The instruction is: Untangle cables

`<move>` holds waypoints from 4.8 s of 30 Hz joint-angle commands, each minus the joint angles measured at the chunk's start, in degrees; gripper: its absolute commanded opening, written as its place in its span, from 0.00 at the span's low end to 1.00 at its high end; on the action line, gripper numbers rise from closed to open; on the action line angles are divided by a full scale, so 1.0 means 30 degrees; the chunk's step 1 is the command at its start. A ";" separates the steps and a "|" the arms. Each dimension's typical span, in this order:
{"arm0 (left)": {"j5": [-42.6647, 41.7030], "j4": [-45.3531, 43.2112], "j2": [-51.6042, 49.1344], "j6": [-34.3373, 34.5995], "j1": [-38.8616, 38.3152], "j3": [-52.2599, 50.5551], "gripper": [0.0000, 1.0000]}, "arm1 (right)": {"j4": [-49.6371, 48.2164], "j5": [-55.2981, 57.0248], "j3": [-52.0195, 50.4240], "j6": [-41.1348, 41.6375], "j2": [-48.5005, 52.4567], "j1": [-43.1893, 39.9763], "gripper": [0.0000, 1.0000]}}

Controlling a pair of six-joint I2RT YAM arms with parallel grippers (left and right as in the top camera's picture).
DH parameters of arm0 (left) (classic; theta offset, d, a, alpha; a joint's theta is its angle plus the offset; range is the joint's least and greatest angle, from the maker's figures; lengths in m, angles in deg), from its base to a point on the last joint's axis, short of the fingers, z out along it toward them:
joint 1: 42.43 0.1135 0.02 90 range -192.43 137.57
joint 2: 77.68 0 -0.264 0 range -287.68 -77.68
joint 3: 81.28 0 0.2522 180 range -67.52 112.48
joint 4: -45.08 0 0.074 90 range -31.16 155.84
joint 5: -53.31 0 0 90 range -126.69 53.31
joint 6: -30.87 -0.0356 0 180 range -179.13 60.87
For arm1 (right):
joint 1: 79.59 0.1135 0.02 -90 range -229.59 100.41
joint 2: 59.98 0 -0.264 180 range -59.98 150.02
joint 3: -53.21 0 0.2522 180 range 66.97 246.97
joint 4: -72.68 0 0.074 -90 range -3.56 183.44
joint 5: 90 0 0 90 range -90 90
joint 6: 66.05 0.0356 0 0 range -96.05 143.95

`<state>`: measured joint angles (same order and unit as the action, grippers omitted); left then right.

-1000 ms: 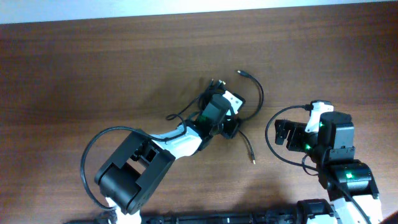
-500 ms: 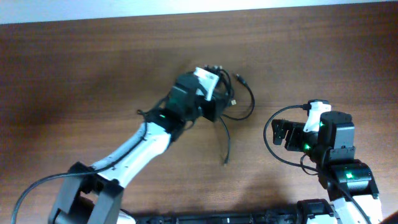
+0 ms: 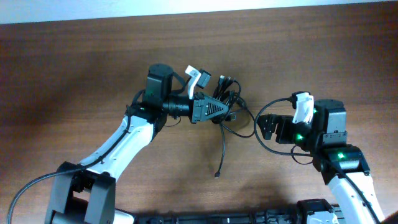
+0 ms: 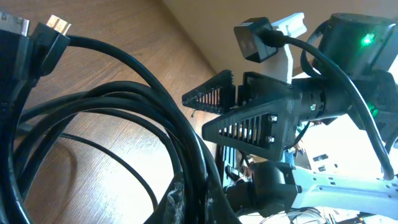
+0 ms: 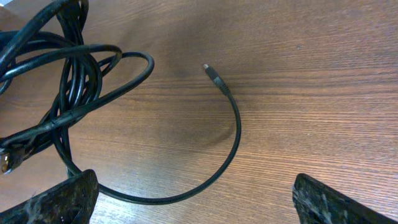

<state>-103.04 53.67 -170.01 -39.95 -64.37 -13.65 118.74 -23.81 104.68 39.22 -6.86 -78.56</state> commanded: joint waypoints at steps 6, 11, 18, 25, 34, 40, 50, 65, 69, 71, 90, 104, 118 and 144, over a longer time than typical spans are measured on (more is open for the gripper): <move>-0.1064 -0.0117 0.0430 -0.0109 0.0117 0.0204 0.00 | -0.0080 -0.0576 0.0364 0.0087 0.0204 -0.0117 0.99; -0.0685 -0.1129 0.0430 0.1115 0.0117 0.0204 0.00 | -0.0087 -0.0576 0.0364 0.0087 0.0204 -0.0117 0.99; 0.0117 -0.7941 0.0430 1.0856 0.0117 0.0204 0.00 | -0.1217 -0.2025 0.0364 0.0087 0.0204 -0.0102 0.99; -0.1370 -1.1599 0.0430 1.5715 -0.0364 0.0204 0.00 | -0.5187 -0.2215 0.0364 0.0095 0.0240 -0.0102 0.99; -0.1610 -1.2626 0.0430 1.6619 -0.1996 0.0204 0.00 | -0.8597 -0.4466 0.0364 0.0095 0.1749 -0.0080 0.96; -0.1610 -1.2626 0.0430 1.6604 -0.2171 0.0204 0.00 | -0.9289 -0.6003 0.0364 0.0095 0.2149 -0.0087 0.86; -0.1479 -1.2611 0.0430 1.5278 -0.2171 0.0204 0.00 | -0.7599 -0.3344 0.0364 0.0087 0.2688 -0.0087 0.14; 0.6812 -0.1282 0.0430 0.2208 -0.2135 0.0204 0.00 | -0.6382 -0.6783 0.0401 0.0087 0.2659 -0.0117 0.30; 0.6914 -0.2200 0.0437 0.2382 -0.2142 0.0204 0.00 | -0.7133 -1.0761 0.0401 0.0080 0.2659 -0.0117 0.44; 0.6827 -0.3133 0.0437 0.3942 -0.2135 0.0204 0.00 | -0.7133 -1.1169 0.0401 0.0087 0.2667 -0.0102 0.46; 0.4677 -0.8619 0.0430 1.4892 -0.2696 0.0204 0.00 | -0.9362 -1.1992 0.0401 0.0087 0.2703 -0.0080 0.38; 0.8109 -0.1974 0.0430 0.7169 -0.2091 0.0204 0.00 | -0.5741 -0.3847 0.0401 0.0087 0.2703 -0.0109 0.04; 0.9544 0.3803 0.4597 0.1290 0.5508 0.0204 0.36 | -0.3898 0.6120 0.0401 0.0087 0.2157 -0.0131 0.04; 0.9814 -0.1086 -0.3971 0.0437 -0.1450 0.0204 0.68 | -0.6994 -0.3825 0.0401 -0.0117 0.2164 -0.0117 0.04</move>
<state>-68.88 51.03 -181.36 -38.20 -66.95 -13.19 97.10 -36.23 105.38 39.75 0.31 -78.67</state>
